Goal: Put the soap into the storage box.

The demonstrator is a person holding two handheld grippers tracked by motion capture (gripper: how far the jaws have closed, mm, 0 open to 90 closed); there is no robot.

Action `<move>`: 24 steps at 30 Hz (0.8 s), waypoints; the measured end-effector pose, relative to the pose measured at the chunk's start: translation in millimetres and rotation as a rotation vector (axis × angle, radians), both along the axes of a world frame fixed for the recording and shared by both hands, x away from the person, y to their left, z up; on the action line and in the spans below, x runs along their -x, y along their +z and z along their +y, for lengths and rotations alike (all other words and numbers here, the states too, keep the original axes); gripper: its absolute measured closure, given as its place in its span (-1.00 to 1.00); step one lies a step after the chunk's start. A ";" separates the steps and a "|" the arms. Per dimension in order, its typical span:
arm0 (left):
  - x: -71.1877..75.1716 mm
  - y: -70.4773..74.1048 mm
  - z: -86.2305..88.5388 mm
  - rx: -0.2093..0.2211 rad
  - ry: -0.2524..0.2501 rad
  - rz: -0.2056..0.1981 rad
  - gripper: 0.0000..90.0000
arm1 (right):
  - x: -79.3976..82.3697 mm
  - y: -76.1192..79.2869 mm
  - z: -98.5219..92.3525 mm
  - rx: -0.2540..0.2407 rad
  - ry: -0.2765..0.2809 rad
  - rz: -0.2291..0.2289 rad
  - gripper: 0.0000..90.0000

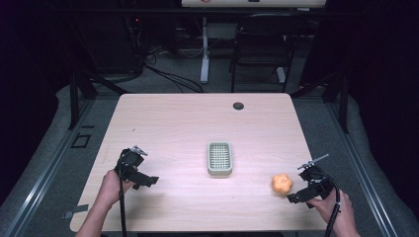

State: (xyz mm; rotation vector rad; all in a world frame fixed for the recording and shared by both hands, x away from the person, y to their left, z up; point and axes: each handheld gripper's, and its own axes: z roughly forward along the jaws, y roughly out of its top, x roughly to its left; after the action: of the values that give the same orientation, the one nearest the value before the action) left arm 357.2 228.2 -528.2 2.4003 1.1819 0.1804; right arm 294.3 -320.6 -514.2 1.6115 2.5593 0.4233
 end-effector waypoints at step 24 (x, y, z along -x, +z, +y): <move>-0.6 -0.7 -0.6 -0.001 0.001 0.003 -1.00 | -22.3 -3.0 26.1 0.053 0.073 0.011 -1.00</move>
State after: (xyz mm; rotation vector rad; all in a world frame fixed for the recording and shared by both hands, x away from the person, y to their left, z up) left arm 357.8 227.5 -528.9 2.4014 1.1837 0.1779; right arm 316.7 -294.5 -517.2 1.5108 2.6208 0.3506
